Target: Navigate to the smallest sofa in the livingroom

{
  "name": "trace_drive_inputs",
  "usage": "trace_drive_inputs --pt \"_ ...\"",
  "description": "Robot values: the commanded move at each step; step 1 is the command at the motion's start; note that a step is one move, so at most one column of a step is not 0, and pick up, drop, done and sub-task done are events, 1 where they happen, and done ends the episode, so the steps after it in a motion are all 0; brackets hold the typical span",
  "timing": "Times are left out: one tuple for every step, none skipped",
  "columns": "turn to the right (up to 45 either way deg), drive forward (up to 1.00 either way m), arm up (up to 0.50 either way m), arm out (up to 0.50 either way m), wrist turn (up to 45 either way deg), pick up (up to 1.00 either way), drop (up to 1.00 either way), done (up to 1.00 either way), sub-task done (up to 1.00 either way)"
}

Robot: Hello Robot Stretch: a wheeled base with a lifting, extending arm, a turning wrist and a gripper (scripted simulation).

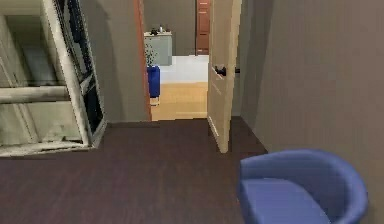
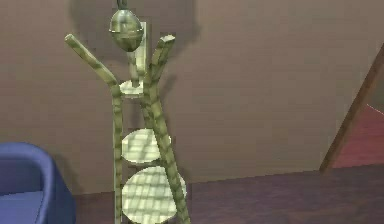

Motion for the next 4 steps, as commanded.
trace_drive_inputs --pt "-3.0 0.0 0.0 0.0 0.0 0.0 0.0 0.0 0.0" --pt "0.0 1.0 0.0 0.0 0.0 0.0 0.0 0.0 0.0" --pt "0.0 1.0 0.0 0.0 0.0 0.0 0.0 0.0 0.0" --pt "0.0 0.95 0.0 0.0 0.0 0.0 0.0 0.0 0.0"
